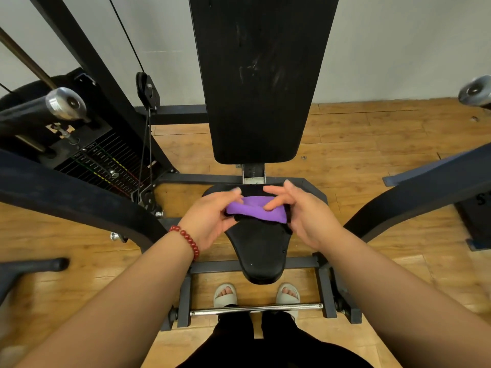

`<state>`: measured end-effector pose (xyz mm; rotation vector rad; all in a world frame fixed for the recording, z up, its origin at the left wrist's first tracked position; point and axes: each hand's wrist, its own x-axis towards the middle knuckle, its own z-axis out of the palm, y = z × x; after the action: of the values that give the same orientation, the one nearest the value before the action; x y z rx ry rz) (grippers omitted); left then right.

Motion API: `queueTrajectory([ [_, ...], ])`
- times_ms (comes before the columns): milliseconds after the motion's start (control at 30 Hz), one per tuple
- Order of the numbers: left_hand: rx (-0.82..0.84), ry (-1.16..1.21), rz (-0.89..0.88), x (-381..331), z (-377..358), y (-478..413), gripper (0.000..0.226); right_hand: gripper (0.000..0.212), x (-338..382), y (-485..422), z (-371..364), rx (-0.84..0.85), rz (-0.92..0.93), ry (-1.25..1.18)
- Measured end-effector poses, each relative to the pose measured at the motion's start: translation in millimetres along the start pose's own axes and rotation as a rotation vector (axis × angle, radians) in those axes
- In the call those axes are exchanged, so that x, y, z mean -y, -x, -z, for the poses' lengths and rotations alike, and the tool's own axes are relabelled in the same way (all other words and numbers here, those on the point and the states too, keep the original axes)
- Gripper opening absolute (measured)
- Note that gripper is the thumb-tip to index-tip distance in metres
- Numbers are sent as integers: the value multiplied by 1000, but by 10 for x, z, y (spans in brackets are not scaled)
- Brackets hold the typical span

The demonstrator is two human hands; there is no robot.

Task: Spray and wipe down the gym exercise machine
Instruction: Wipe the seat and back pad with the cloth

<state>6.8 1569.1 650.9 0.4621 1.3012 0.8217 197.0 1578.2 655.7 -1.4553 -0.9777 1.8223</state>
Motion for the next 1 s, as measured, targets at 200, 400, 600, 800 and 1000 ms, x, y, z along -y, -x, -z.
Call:
queueTrajectory([
  [200, 30, -237, -74, 208, 21, -110, 37, 29, -283, -215, 24, -144, -103, 194],
  [400, -59, -357, -104, 494, 100, -352, 40, 12, -485, -377, 93, -175, -131, 279],
  [600, -120, -692, -90, 835, 309, -659, 31, 52, -776, -523, 222, -220, 148, 960],
  [800, 40, -971, -145, 1227, 434, -921, 35, 57, -1374, -601, 68, 197, 178, 1546],
  [1000, 124, -1257, -348, 1489, 574, -1147, 44, 60, -1725, -620, 4, 51, 232, 1441],
])
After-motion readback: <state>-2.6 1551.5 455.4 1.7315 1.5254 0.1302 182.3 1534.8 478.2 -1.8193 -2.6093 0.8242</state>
